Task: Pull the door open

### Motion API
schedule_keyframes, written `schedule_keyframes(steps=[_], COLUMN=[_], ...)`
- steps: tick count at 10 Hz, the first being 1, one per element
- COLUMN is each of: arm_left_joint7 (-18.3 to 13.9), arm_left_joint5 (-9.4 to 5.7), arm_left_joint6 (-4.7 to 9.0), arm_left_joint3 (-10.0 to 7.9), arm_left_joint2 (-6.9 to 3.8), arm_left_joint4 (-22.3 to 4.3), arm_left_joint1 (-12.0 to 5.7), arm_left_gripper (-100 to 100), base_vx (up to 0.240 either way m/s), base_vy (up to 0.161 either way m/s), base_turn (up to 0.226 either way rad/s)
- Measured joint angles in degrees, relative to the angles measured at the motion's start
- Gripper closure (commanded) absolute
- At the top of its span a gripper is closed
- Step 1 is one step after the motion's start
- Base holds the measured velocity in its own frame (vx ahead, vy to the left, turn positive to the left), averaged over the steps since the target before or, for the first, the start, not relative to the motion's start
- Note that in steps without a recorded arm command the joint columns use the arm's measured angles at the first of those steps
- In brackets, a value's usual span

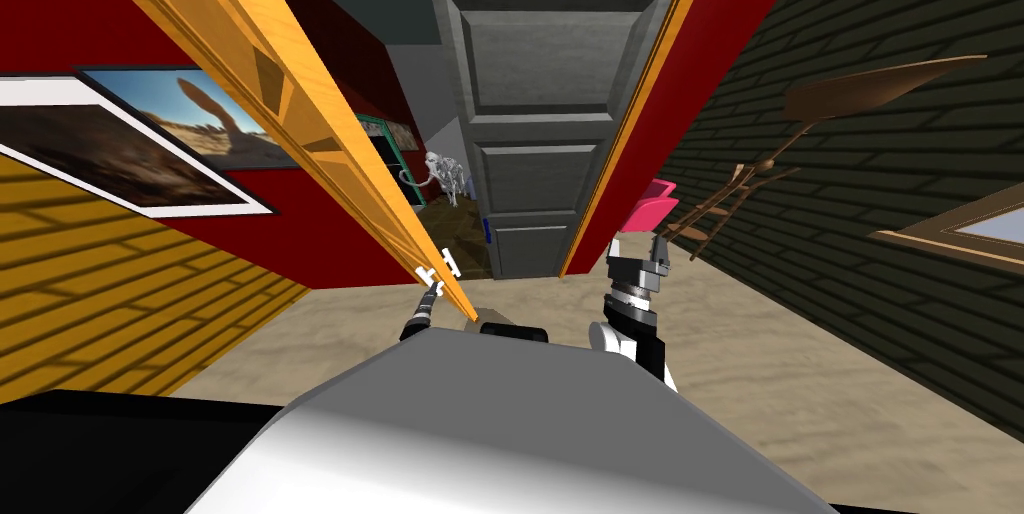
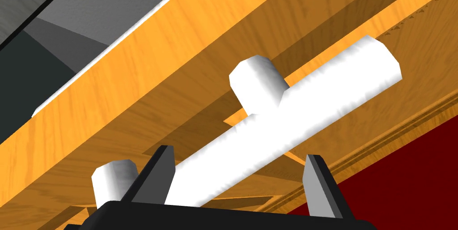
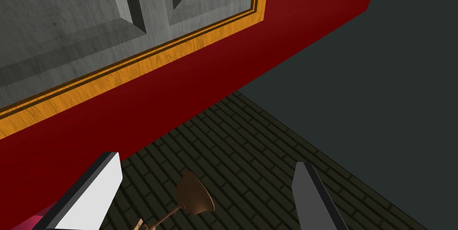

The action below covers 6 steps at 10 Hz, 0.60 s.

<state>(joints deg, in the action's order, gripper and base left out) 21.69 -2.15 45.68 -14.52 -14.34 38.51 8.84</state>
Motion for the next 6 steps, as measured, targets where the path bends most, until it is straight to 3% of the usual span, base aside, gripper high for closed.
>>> schedule_keyframes(steps=[2, 3, 5, 6], arm_left_joint7=[-2.2, -2.6, -2.5, -2.5], arm_left_joint5=[-0.9, -0.94, -1.02, -0.96], arm_left_joint6=[1.63, 0.67, 1.24, -1.05], arm_left_joint3=[0.38, 0.52, 0.42, 0.57], arm_left_joint2=[-0.24, 0.1, 0.12, 0.56], arm_left_joint4=[-3.2, -1.0, -2.3, 2.4], arm_left_joint1=[-1.7, -0.64, -1.27, 1.02], arm_left_gripper=[100, 100, 100, 100], base_vx=[-0.016, 0.011, 0.0, -0.009], base_vy=[0.024, -0.004, 0.0, -0.002], base_turn=[-0.032, 0.016, 0.0, 0.01])
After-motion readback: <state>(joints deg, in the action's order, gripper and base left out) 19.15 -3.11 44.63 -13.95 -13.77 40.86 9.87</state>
